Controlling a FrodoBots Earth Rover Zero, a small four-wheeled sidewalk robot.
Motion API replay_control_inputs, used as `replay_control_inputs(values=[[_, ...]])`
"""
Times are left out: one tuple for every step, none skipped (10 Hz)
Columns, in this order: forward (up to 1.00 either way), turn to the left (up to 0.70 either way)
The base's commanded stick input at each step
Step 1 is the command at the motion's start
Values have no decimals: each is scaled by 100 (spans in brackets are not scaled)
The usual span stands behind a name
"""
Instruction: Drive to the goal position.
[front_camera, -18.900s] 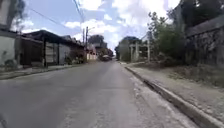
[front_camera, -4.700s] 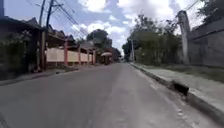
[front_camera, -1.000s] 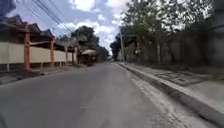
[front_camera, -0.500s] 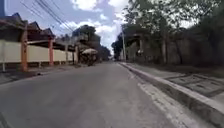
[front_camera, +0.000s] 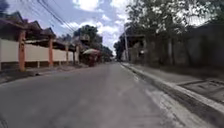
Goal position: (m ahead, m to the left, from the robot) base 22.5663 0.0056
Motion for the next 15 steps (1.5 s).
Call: replay_control_inputs(values=[[100,0],[100,0],[100,0],[100,0],[100,0],[100,0],[100,0],[100,0],[100,0],[100,0],[100,-10],[100,-40],[100,-40],[100,-40],[100,-40]])
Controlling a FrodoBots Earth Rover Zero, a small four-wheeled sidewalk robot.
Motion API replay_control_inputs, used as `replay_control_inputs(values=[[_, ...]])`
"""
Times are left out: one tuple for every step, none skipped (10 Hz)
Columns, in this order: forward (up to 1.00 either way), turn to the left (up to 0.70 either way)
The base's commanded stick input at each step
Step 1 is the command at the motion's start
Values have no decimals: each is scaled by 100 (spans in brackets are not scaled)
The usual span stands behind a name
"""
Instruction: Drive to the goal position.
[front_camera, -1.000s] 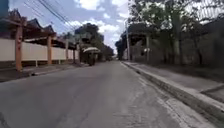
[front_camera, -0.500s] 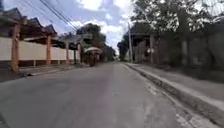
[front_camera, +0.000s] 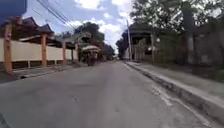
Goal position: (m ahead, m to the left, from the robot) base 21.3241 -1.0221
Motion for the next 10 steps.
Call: replay_control_inputs(values=[[100,-22],[100,0],[100,0],[100,0],[100,0],[100,0],[100,0],[100,0],[100,0],[100,0]])
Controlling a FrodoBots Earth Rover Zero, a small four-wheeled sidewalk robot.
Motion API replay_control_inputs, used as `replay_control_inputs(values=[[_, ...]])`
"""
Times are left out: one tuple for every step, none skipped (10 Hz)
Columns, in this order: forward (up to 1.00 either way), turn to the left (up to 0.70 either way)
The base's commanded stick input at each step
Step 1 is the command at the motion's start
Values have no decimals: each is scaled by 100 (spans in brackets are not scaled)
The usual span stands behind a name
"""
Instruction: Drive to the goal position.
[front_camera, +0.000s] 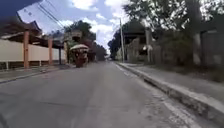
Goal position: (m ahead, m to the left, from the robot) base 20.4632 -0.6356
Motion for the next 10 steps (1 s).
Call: replay_control_inputs(values=[[100,0],[100,0],[100,0],[100,0],[100,0],[100,0],[100,0],[100,0],[100,0],[100,0]])
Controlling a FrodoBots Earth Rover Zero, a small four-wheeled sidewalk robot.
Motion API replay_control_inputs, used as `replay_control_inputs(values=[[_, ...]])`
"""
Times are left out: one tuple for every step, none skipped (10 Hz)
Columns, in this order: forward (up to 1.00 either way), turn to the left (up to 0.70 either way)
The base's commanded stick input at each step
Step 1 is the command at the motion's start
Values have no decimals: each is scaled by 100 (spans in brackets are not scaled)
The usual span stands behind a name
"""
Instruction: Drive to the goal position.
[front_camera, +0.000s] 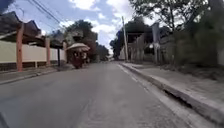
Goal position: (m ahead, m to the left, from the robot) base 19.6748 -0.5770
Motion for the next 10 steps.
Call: replay_control_inputs(values=[[100,0],[100,0],[100,0],[100,0],[100,0],[100,0],[100,0],[100,0],[100,0],[100,0]])
